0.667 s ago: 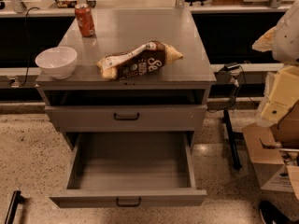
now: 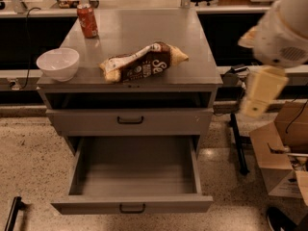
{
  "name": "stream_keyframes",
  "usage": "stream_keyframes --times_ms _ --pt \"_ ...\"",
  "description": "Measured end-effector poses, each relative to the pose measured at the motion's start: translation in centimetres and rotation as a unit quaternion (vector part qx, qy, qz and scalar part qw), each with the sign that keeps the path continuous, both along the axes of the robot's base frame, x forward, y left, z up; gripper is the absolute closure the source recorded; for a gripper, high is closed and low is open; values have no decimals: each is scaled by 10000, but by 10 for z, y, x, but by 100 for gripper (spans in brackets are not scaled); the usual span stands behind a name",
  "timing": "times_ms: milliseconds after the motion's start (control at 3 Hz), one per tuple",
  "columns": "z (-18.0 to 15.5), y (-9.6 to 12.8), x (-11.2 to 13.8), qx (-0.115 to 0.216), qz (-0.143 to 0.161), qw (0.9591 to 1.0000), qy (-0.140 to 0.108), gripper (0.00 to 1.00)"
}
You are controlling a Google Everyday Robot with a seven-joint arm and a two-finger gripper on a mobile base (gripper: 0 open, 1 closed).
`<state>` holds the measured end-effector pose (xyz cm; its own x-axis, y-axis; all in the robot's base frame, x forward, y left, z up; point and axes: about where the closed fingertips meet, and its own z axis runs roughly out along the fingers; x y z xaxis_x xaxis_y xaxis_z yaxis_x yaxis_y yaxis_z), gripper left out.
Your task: Place brown chip bag into middle drawer
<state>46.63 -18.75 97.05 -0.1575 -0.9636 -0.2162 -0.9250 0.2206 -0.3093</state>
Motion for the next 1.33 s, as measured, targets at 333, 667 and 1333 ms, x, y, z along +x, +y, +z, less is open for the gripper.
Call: stream_keyframes --times_ms 333,667,1333 --pt "-7 46 53 -26 538 9977 -419 0" --pt "-14 102 103 178 1031 9912 -809 0" --pt "-41 160 181 501 1233 9855 -1056 0"
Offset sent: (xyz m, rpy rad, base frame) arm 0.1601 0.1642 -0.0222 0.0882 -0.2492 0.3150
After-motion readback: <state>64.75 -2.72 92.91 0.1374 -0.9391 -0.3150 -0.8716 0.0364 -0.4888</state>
